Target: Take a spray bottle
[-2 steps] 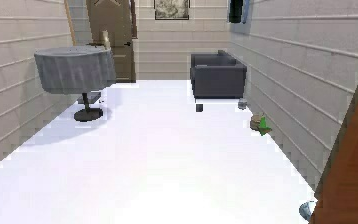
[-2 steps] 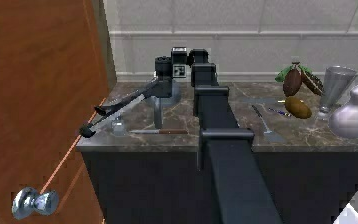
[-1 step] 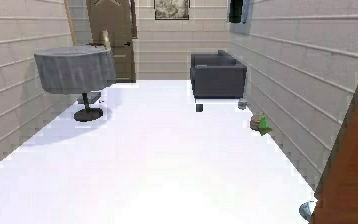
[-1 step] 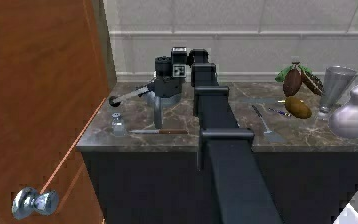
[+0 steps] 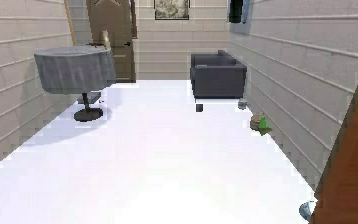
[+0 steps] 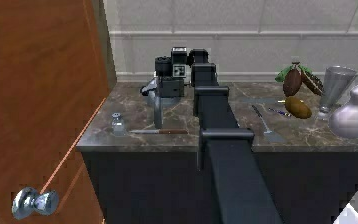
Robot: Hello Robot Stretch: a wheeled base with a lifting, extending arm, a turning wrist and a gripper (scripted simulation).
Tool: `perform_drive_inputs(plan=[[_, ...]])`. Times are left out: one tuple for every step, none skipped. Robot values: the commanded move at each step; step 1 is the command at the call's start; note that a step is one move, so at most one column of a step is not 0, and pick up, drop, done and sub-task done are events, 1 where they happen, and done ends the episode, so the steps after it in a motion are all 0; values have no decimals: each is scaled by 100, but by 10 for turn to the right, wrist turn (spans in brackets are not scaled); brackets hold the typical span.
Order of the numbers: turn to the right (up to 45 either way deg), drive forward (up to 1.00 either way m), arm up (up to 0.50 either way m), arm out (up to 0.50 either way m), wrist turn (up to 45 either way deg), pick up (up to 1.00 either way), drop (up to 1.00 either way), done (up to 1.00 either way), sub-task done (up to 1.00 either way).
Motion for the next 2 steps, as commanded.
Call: perform_drive_inputs(plan=[[0, 0, 0, 0, 0, 100, 0, 0, 0], [0, 0, 0, 0, 0, 0, 0, 100, 0]])
